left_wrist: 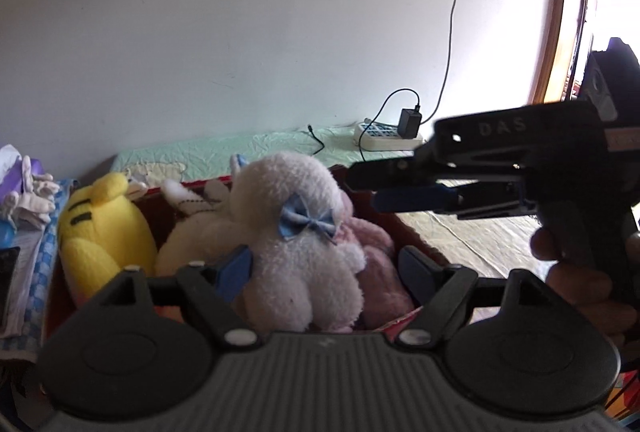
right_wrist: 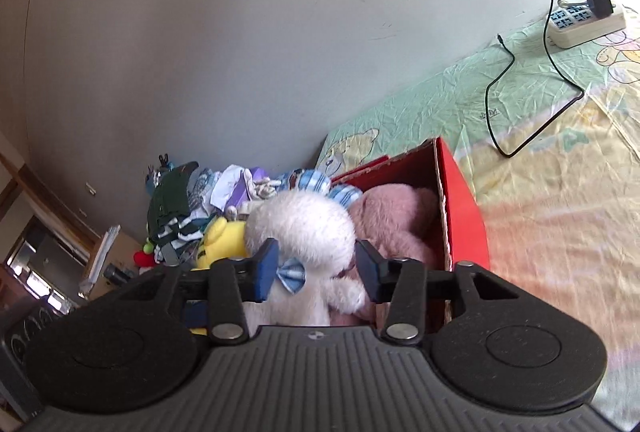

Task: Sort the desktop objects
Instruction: 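Lower the pink bunny onto the white bunny and open the right gripper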

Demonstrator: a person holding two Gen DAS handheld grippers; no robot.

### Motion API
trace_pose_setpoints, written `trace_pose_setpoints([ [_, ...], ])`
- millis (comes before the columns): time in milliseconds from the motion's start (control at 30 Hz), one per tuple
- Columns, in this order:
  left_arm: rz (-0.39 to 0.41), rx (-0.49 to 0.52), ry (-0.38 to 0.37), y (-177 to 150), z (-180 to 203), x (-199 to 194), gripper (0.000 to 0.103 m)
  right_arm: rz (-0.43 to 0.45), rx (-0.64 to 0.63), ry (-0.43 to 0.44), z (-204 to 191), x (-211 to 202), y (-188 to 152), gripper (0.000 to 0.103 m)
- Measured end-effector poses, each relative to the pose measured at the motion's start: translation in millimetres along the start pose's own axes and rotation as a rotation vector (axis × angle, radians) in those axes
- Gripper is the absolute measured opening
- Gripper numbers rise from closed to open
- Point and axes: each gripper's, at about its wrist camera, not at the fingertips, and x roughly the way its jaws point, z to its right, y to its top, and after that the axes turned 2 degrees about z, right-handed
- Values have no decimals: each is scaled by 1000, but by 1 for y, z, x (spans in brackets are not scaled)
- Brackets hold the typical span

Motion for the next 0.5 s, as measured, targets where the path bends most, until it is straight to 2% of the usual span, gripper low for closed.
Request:
trace_pose_setpoints([
  [100,-8,12,1,-1,2,7,84,4,12,-10,0,11,4,38],
  [233,-22,-3,27,-6,-9,-3,88,-74,-37,-37,-12,41,-6,37],
  [333,-53,-46,27,-8,-22,0,87,-99,-87,-48,-20,54,-19,37],
  [500,-52,-78,20,-4,-27,-6,86,-103,-92,-53,-19,50,-17,40],
])
